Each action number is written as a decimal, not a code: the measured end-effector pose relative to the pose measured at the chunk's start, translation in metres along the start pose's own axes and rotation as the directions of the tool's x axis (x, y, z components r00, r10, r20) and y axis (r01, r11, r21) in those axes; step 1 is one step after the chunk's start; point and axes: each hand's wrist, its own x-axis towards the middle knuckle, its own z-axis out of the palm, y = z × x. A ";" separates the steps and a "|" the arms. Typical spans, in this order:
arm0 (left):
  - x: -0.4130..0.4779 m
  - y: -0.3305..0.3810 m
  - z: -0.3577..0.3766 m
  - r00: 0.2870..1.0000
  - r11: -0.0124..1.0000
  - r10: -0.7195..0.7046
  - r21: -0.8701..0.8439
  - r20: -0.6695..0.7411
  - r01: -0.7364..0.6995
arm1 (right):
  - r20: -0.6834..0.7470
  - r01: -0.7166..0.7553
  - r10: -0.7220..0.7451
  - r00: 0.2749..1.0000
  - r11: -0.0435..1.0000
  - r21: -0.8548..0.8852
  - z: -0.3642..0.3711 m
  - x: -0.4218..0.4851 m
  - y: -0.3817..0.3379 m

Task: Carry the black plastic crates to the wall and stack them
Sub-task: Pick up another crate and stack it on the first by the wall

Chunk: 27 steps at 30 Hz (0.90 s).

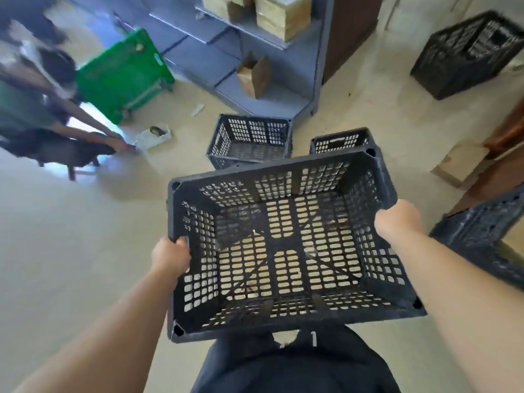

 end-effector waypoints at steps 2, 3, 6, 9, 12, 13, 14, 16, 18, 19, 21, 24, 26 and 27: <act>-0.011 -0.027 -0.019 0.997 0.996 -0.064 -0.069 -0.038 0.061 | 0.018 0.082 -0.081 0.997 0.995 -0.048 0.000 -0.013 -0.021; -0.018 -0.040 -0.029 0.994 0.993 -0.090 -0.082 -0.058 0.085 | 0.023 0.121 -0.120 0.993 0.990 -0.068 0.002 -0.021 -0.031; -0.034 -0.082 -0.059 0.981 0.978 -0.155 -0.158 -0.116 0.136 | 0.057 0.227 -0.222 0.973 0.968 -0.111 0.013 -0.050 -0.060; -0.042 -0.137 -0.085 0.948 0.944 -0.271 -0.241 -0.165 0.227 | 0.107 0.337 -0.323 0.940 0.928 -0.158 0.031 -0.086 -0.087; -0.064 -0.191 -0.108 0.906 0.905 -0.371 -0.299 -0.206 0.302 | 0.153 0.453 -0.430 0.890 0.870 -0.195 0.056 -0.129 -0.108; -0.073 -0.211 -0.115 0.890 0.889 -0.402 -0.325 -0.215 0.323 | 0.166 0.488 -0.462 0.871 0.848 -0.205 0.065 -0.145 -0.114; -0.084 -0.229 -0.122 0.873 0.873 -0.432 -0.346 -0.226 0.342 | 0.185 0.519 -0.487 0.853 0.825 -0.222 0.074 -0.162 -0.119; -0.104 -0.268 -0.137 0.829 0.841 -0.502 -0.363 -0.247 0.402 | 0.226 0.578 -0.534 0.815 0.779 -0.244 0.093 -0.200 -0.127; -0.126 -0.306 -0.152 0.785 0.802 -0.565 -0.397 -0.256 0.447 | 0.270 0.639 -0.580 0.768 0.724 -0.260 0.111 -0.238 -0.133; -0.136 -0.325 -0.159 0.765 0.783 -0.590 -0.416 -0.259 0.463 | 0.294 0.672 -0.605 0.740 0.691 -0.268 0.121 -0.256 -0.135; -0.156 -0.360 -0.173 0.720 0.745 -0.641 -0.445 -0.268 0.497 | 0.352 0.738 -0.650 0.674 0.620 -0.268 0.140 -0.291 -0.137; -0.188 -0.408 -0.190 0.660 0.688 -0.702 -0.492 -0.266 0.533 | 0.388 0.797 -0.697 0.603 0.544 -0.262 0.168 -0.342 -0.136; -0.209 -0.437 -0.201 0.624 0.634 -0.742 -0.557 -0.244 0.536 | 0.416 0.832 -0.721 0.554 0.498 -0.245 0.186 -0.374 -0.134; -0.218 -0.453 -0.205 0.603 0.597 -0.763 -0.607 -0.231 0.524 | 0.438 0.850 -0.729 0.526 0.473 -0.233 0.195 -0.391 -0.133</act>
